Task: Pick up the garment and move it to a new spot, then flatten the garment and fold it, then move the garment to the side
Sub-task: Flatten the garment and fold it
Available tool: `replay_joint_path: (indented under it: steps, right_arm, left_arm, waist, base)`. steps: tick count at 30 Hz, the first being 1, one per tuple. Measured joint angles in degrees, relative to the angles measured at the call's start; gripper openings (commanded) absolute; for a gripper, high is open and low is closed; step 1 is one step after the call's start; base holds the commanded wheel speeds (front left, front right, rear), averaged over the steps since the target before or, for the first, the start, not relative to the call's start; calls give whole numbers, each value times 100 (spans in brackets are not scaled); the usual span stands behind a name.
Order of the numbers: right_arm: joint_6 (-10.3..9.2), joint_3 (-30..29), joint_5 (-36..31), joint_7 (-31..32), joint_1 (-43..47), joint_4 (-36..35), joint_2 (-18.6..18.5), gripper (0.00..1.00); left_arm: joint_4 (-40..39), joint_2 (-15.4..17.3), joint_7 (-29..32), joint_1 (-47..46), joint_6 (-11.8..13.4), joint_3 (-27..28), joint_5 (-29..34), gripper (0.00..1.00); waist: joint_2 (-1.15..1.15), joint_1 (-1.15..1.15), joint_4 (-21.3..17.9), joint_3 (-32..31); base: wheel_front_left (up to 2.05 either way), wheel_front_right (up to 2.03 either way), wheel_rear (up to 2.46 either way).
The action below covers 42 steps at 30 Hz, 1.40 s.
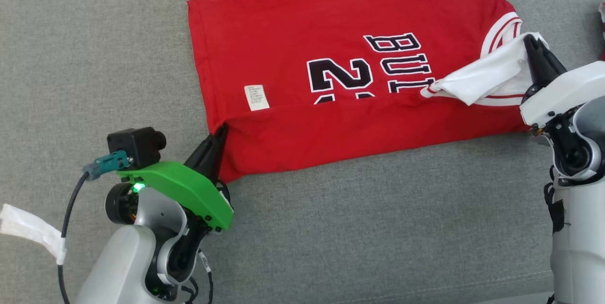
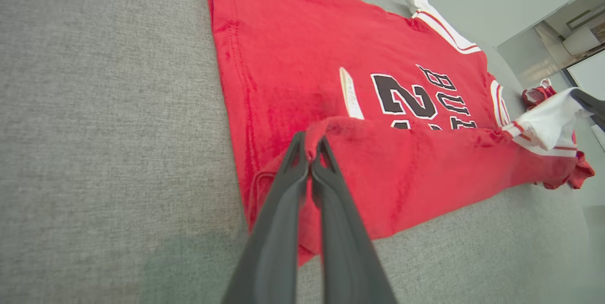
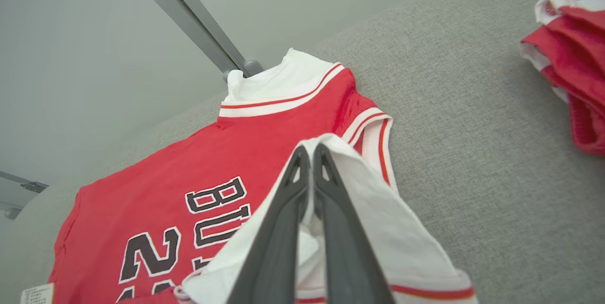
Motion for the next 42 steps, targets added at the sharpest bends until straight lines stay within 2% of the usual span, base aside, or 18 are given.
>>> replay_joint_path:
  steps: [1,4,7,13,17,23,24,25,26,27,28,31,34,39,42]
  right_arm:
    - [0,20,-15,-11,-5,51,-2,100]
    - [0,88,-58,-154,123,15,-85,100]
    - [0,187,-122,-240,505,-199,-323,100]
    - [0,290,-332,-31,1083,-349,-751,100]
    - [0,412,-423,265,1209,-305,-837,100]
    - [0,595,-371,434,1222,-200,-821,100]
    - [0,602,-357,434,1221,-188,-821,100]
    - [0,631,-350,447,1216,-170,-831,74]
    - [0,654,-332,449,1213,-159,-843,41]
    - [0,665,-302,450,1211,-146,-854,27]
    - [0,677,-287,450,1210,-133,-873,0]
    - [2,818,-140,391,1209,-114,-1063,0]
    - [7,1007,5,335,1234,-110,-1411,0]
    - [12,1321,437,457,1670,-162,-2326,0]
    - [13,1457,928,543,2069,-245,-2810,0]
  left_arm:
    - [25,-26,-5,1,0,-18,0,100]
    - [53,5,-86,55,14,27,0,100]
    - [-16,85,-226,364,68,152,-25,100]
    - [-73,135,-259,773,99,37,-53,100]
    - [65,112,-259,758,89,-25,-23,100]
    - [293,62,-153,600,-110,-134,-135,100]
    - [328,51,-152,579,-132,-142,-144,73]
    - [382,46,-140,543,-183,-166,-149,43]
    - [414,25,-135,510,-234,-179,-167,9]
    - [461,-4,-135,485,-265,-176,-225,0]
    - [495,-16,-124,464,-319,-196,-246,0]
    - [604,-32,-93,416,-425,-222,-321,0]
    - [560,71,1,491,-505,-210,-405,0]
    - [-99,364,147,1172,-579,-164,-668,0]
    - [-626,482,209,1758,-602,-261,-797,0]
  waist:
    - [0,0,4,-7]
    - [0,0,5,-56]
    - [0,0,-33,-104]
    - [0,0,-134,-41]
    - [0,0,-130,98]
    - [0,0,-102,267]
    - [0,0,-95,277]
    - [0,0,-85,282]
    - [0,0,-77,280]
    - [0,0,-72,274]
    - [0,0,-69,267]
    - [0,0,-61,210]
    - [0,0,-65,102]
    - [0,0,-64,-141]
    - [0,0,-49,-268]
  base:
    - [0,0,0]
    - [0,0,0]
    - [0,0,0]
    - [0,0,0]
    - [0,0,0]
    - [0,0,0]
    - [0,0,0]
    - [0,0,0]
    - [0,0,0]
    - [0,0,0]
    - [0,0,0]
    - [0,0,0]
    - [0,0,0]
    - [0,0,0]
    - [0,0,0]
